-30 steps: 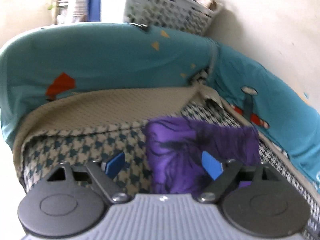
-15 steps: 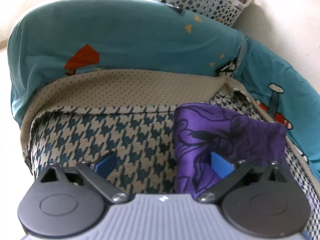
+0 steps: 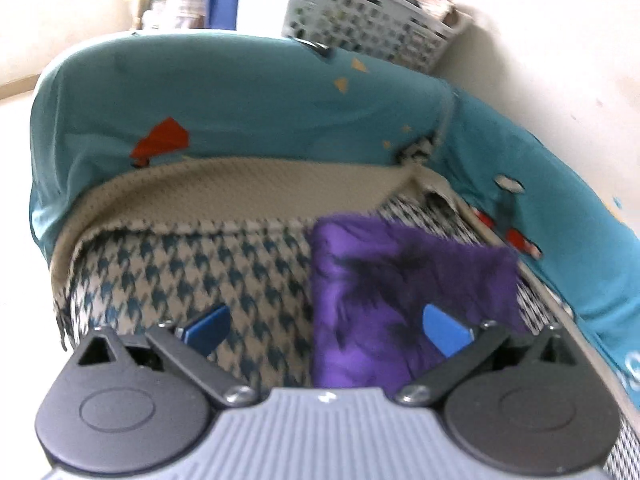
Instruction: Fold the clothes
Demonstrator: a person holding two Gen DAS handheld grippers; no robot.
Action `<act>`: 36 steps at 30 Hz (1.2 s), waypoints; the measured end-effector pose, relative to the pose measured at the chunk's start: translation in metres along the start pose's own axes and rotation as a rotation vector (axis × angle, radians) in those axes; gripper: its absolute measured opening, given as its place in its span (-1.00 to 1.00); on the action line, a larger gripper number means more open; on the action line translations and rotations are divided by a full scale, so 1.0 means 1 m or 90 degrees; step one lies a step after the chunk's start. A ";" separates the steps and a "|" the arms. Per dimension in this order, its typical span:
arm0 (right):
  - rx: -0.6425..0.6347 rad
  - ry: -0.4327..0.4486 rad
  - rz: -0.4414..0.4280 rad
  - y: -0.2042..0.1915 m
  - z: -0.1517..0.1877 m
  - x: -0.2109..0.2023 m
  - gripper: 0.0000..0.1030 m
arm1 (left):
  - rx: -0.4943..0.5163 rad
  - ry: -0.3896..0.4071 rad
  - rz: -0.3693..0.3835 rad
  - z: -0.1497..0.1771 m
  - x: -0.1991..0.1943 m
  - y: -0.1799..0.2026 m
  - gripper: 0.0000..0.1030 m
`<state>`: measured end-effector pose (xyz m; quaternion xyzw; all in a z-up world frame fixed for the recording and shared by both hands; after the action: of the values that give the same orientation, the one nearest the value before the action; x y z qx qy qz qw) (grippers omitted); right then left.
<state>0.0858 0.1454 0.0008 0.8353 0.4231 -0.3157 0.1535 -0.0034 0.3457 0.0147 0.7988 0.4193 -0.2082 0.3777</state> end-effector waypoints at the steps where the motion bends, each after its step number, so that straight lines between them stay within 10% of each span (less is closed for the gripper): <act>1: -0.005 -0.004 0.000 -0.003 0.004 -0.005 -0.14 | 0.008 -0.010 0.001 0.005 -0.002 0.000 1.00; 20: -0.037 -0.058 -0.003 -0.007 0.045 -0.088 0.08 | 0.217 -0.044 0.065 0.087 -0.075 -0.008 1.00; 36: -0.083 -0.052 -0.020 -0.025 0.042 -0.129 0.28 | 0.210 -0.046 0.083 0.100 -0.098 -0.022 1.00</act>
<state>-0.0084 0.0599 0.0547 0.8034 0.4492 -0.3234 0.2195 -0.0778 0.2254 0.0058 0.8674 0.3130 -0.2777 0.2693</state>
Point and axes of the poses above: each gripper's, at about its wrist camera, not at the fingertips, and x roughly the way its jaws point, y to its right, z to its underside, the point moved 4 cm from there along x, roughly the way its jaws point, and after that the axes turned 12 degrees about -x, right-handed, at the moved point
